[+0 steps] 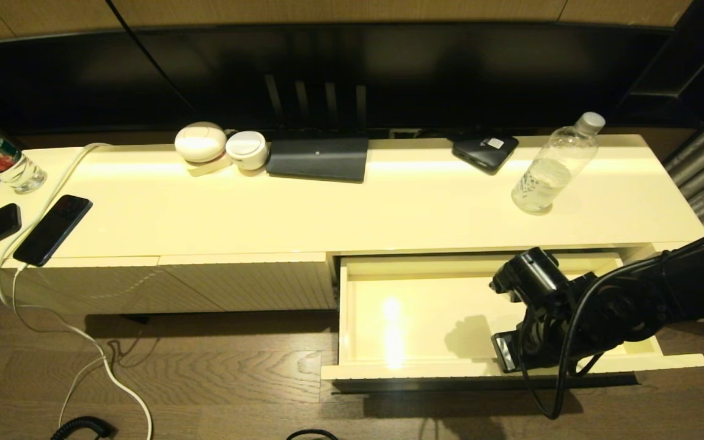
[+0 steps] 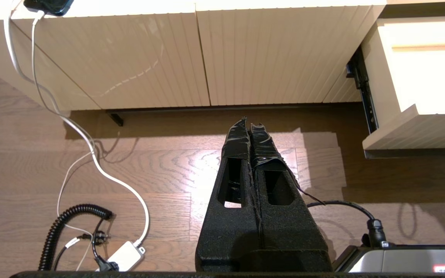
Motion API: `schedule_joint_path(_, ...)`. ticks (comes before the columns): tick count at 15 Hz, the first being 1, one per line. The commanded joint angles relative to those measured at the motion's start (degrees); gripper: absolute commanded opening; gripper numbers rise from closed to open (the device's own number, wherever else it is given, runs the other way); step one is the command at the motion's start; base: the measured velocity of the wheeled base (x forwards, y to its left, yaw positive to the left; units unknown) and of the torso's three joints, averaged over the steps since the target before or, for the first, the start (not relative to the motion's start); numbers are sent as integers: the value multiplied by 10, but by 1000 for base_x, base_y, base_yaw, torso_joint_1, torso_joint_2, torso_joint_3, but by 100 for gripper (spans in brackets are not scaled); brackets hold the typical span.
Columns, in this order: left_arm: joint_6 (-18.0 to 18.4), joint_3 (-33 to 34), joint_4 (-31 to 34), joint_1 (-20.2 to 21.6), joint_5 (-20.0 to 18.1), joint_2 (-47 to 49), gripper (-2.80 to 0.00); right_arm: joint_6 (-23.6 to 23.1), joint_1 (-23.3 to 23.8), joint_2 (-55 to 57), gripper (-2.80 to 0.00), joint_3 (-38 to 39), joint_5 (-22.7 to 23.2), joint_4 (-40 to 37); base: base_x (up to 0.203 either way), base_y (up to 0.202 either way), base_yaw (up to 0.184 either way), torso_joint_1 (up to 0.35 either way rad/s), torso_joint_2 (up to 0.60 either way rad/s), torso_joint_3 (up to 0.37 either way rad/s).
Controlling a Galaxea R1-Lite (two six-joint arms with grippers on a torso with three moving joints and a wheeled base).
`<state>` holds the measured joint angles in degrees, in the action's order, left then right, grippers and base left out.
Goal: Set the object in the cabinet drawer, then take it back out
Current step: Open the drawer, then put the mineral water in the drawer
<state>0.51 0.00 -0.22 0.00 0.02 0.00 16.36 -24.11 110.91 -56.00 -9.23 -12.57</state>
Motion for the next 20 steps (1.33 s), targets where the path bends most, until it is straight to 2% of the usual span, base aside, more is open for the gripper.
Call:
schedule_joint_path(1, 0, 1, 0, 0, 0, 0, -280, 1, -1, 2, -280, 0, 0, 4, 0, 0, 0, 0, 0, 0)
schedule_joint_path(3, 0, 1, 0, 0, 1, 0, -280, 1, -1, -1, -280, -3, -1, 23, 0, 0, 0, 0, 0, 0)
schedule_joint_path(5, 0, 1, 0, 0, 0, 0, -280, 1, 2, -12, -280, -5, -7, 78, 0, 0, 0, 0, 0, 0)
schedule_joint_path(7, 0, 1, 0, 0, 1, 0, -280, -1, 5, -29, -280, -5, -35, 103, 0, 0, 0, 0, 0, 0)
schedule_joint_path(8, 0, 1, 0, 0, 0, 0, -280, -4, 6, -43, -280, -4, -52, 105, 0, 0, 0, 0, 0, 0)
schedule_joint_path(12, 0, 1, 0, 0, 1, 0, -280, -10, 6, -117, -280, -8, -71, 105, 0, 0, 0, 0, 0, 0)
schedule_joint_path(15, 0, 1, 0, 0, 1, 0, -280, -11, 7, -186, -280, 0, -121, 107, 0, 0, 0, 0, 0, 0)
schedule_joint_path(16, 0, 1, 0, 0, 0, 0, -280, -9, 12, -206, 0, 5, -140, 109, 0, 0, 0, 0, 0, 0)
schedule_joint_path(18, 0, 1, 0, 0, 1, 0, -280, -10, 25, -227, 0, 22, -168, 139, 0, 0, 0, 0, 0, 0)
schedule_joint_path(20, 0, 1, 0, 0, 1, 0, -280, -21, 42, -236, 0, 42, -187, 206, 0, 0, 0, 0, 0, 0)
